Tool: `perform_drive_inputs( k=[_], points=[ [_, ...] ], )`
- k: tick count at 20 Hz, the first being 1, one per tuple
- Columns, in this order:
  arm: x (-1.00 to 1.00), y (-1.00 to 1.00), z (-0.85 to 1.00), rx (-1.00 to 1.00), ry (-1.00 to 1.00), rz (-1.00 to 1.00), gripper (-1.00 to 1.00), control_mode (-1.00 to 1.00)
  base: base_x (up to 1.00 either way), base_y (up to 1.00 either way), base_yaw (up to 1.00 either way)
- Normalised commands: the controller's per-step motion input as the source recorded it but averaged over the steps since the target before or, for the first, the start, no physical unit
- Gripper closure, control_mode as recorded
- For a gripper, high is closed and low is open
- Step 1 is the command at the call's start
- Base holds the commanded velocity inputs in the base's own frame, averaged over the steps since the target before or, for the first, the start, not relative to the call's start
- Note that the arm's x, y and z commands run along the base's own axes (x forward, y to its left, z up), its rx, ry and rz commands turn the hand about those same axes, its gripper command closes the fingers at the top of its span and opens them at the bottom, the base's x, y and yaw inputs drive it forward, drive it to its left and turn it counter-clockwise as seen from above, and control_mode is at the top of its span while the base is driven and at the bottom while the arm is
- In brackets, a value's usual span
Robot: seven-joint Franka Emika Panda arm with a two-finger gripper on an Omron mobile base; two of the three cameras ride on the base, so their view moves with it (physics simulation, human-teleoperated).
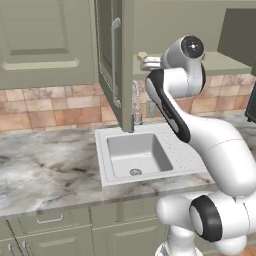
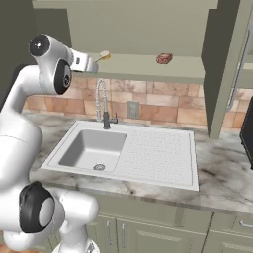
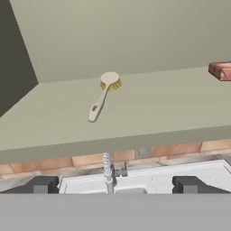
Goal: Locate and retrieve the dish brush and bar soap from the cabinet. Place them next to the sink.
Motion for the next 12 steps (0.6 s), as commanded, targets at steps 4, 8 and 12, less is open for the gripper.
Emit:
perform_drive_inputs(
  k=[4, 8, 12],
  points=[
    [0.28, 0.03, 0.01, -0.01, 0.00, 0.00, -1.00, -1.00, 0.00, 0.00, 0.00],
    [0.32, 0.08, 0.02, -0.01, 0.00, 0.00, -1.00, -1.00, 0.00, 0.00, 0.00],
    [0.28, 0.09, 0.00, -0.02, 0.00, 0.00, -1.00, -1.00, 0.00, 0.00, 0.00]
  ],
)
